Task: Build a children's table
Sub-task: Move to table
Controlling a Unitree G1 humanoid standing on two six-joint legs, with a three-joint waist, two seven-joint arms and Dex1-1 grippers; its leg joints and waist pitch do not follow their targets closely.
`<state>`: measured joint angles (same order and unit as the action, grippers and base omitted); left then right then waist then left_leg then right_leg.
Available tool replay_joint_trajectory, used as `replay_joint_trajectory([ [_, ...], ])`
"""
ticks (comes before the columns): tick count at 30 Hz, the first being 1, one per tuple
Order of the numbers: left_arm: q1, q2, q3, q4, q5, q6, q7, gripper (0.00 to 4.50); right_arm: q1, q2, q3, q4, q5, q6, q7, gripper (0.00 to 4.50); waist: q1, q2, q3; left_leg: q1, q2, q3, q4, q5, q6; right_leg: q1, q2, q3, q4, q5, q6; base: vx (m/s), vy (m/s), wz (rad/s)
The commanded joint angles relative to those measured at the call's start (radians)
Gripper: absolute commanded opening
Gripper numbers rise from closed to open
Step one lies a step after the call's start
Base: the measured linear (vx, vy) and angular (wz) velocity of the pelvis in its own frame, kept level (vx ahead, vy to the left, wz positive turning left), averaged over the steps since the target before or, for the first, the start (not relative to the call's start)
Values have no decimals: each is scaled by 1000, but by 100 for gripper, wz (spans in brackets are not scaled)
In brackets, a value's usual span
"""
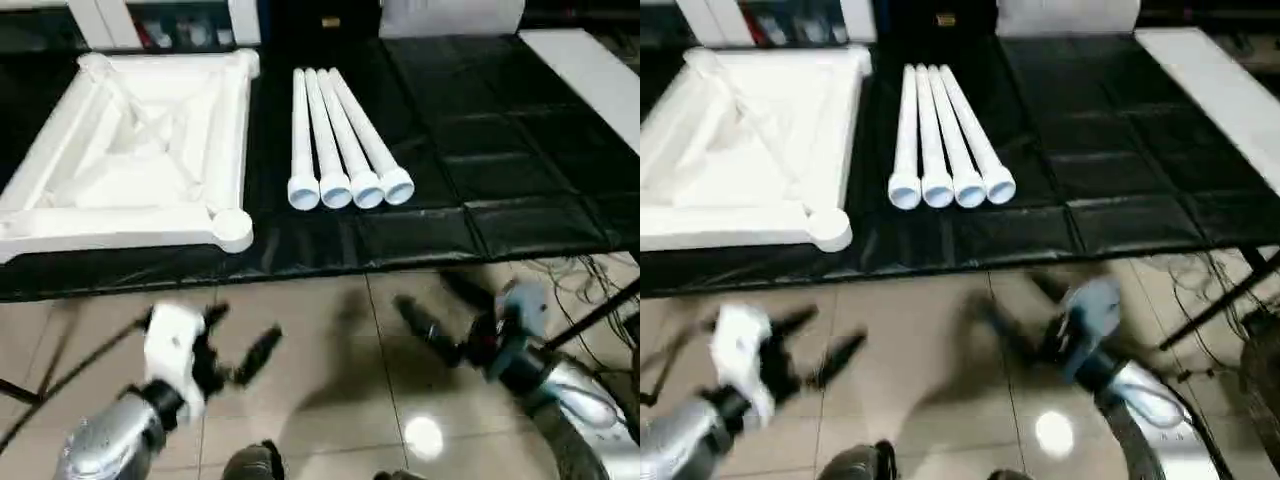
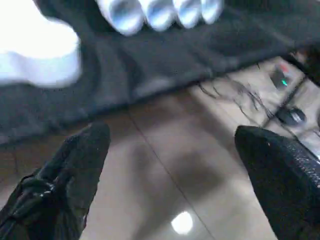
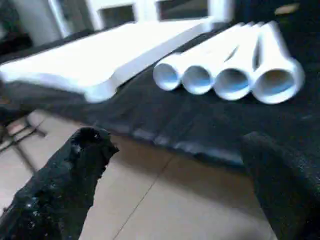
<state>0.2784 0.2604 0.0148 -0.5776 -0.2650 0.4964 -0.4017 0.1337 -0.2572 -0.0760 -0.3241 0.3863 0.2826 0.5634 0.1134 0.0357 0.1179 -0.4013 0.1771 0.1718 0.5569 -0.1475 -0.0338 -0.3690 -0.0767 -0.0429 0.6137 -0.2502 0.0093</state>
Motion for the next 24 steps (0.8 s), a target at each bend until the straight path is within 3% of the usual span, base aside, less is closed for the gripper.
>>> replay_joint_trajectory([
  [1, -47, -29, 5, -42, 43, 62, 101, 444, -11, 33, -15, -64, -2, 127, -127, 450, 3, -3, -70, 28, 48, -21, -50, -146, 86, 27, -56, 36, -69, 18, -197, 0, 0, 0],
  [2, -57, -31, 4, -48, 54, 75, 118, 444, -16, 39, -14, -72, -16, 145, -147, 450, 8, 5, -77, 29, 50, -24, -52, -184, 58, 27, -57, 36, -72, -44, -186, 0, 0, 0],
  [4, -81, -40, 14, -52, 86, 90, 166, 444, -22, 55, -12, -94, -51, 163, -190, 450, 9, 4, -82, 28, 48, -24, -55, -226, 20, 27, -56, 36, -75, -116, -160, 0, 0, 0],
  [5, -102, -61, 41, -47, 81, 106, 205, 444, -25, 65, -7, -105, -90, 167, -233, 450, 11, 14, -92, 29, 47, -25, -54, -245, -1, 27, -58, 37, -76, -152, -141, 0, 0, 0],
  [6, -110, -71, 52, -44, 73, 113, 218, 444, -27, 68, -5, -105, -106, 167, -248, 450, 9, 11, -91, 29, 46, -24, -56, -255, -12, 24, -58, 37, -80, -166, -133, 0, 0, 0],
  [7, -121, -82, 68, -33, 70, 116, 238, 444, -34, 79, -4, -95, -134, 168, -283, 450, 10, 14, -95, 30, 46, -25, -57, -284, -31, 21, -56, 38, -82, -192, -116, 0, 0, 0],
  [8, -125, -82, 72, -27, 72, 120, 244, 444, -40, 81, 2, -83, -158, 166, -302, 450, 11, 24, -98, 30, 44, -28, -57, -295, -41, 19, -57, 39, -81, -199, -111, 0, 0, 0],
  [10, -151, -85, 79, 3, 93, 133, 267, 444, -78, 86, 28, -23, -222, 167, -371, 450, 10, 20, -104, 32, 41, -29, -59, -338, -58, 15, -55, 39, -86, -225, -86, 0, 0, 0],
  [11, -162, -87, 78, 17, 99, 135, 274, 444, -94, 88, 37, 4, -234, 167, -386, 450, 8, 26, -106, 30, 37, -30, -58, -347, -66, 12, -54, 39, -87, -239, -82, 0, 0, 0],
  [12, -171, -91, 80, 21, 100, 140, 281, 444, -103, 88, 39, 12, -242, 169, -396, 450, 8, 26, -106, 32, 35, -29, -59, -362, -67, 10, -54, 39, -89, -257, -78, 0, 0, 0],
  [13, -200, -105, 84, 39, 108, 153, 306, 444, -132, 88, 48, 41, -268, 186, -432, 450, 10, 19, -110, 33, 37, -29, -56, -361, -66, 10, -57, 42, -87, -273, -72, 0, 0, 0],
  [15, -225, -109, 67, 65, 100, 143, 294, 444, -152, 92, 53, 48, -244, 221, -416, 450, 10, 22, -112, 36, 35, -27, -54, -364, -64, 5, -55, 42, -91, -290, -68, 0, 0, 0],
  [16, -230, -105, 53, 80, 98, 131, 277, 444, -152, 96, 59, 46, -225, 225, -393, 450, 13, 5, -117, 32, 37, -28, -53, -339, -53, 9, -59, 42, -88, -279, -62, 0, 0, 0],
  [17, -233, -106, 47, 99, 94, 118, 267, 444, -152, 112, 57, 47, -205, 213, -381, 450, 11, -3, -116, 33, 38, -24, -54, -346, -43, 7, -59, 43, -93, -291, -49, 0, 0, 0],
  [18, -234, -108, 46, 108, 91, 111, 264, 444, -153, 122, 54, 48, -196, 205, -378, 450, 13, 4, -117, 39, 39, -26, -56, -385, -50, 8, -61, 42, -94, -333, -38, 0, 0, 0],
  [20, -245, -128, 77, 136, 80, 98, 291, 444, -171, 150, 61, 53, -194, 198, -385, 450, 2, 2, -112, 55, 38, -31, -64, -515, -69, 9, -56, 35, -108, -458, -13, 0, 0, 0],
  [21, -248, -136, 85, 144, 73, 91, 294, 444, -179, 151, 74, 55, -195, 191, -380, 450, -7, -5, -109, 70, 35, -34, -64, -592, -73, 13, -48, 24, -120, -530, -5, 0, 0, 0],
  [22, -248, -140, 87, 151, 72, 85, 295, 444, -183, 151, 84, 58, -194, 186, -374, 450, 0, -22, -97, 2, 7, -57, -81, -625, -21, 70, -70, -22, -127, -602, 16, 0, 0, 0],
  [23, -242, -132, 78, 161, 87, 75, 289, 444, -194, 139, 110, 67, -217, 178, -371, 450, 3, 5, -101, 1, -6, -51, -79, -654, 10, 88, -76, -35, -134, -697, 43, 39, 25, 35],
  [24, -235, -125, 72, 168, 96, 71, 281, 444, -204, 141, 126, 77, -218, 171, -362, 450, -15, -11, -100, 3, -14, -54, -61, -622, 27, 93, -94, -41, -149, -733, 31, 39, 25, 35],
])
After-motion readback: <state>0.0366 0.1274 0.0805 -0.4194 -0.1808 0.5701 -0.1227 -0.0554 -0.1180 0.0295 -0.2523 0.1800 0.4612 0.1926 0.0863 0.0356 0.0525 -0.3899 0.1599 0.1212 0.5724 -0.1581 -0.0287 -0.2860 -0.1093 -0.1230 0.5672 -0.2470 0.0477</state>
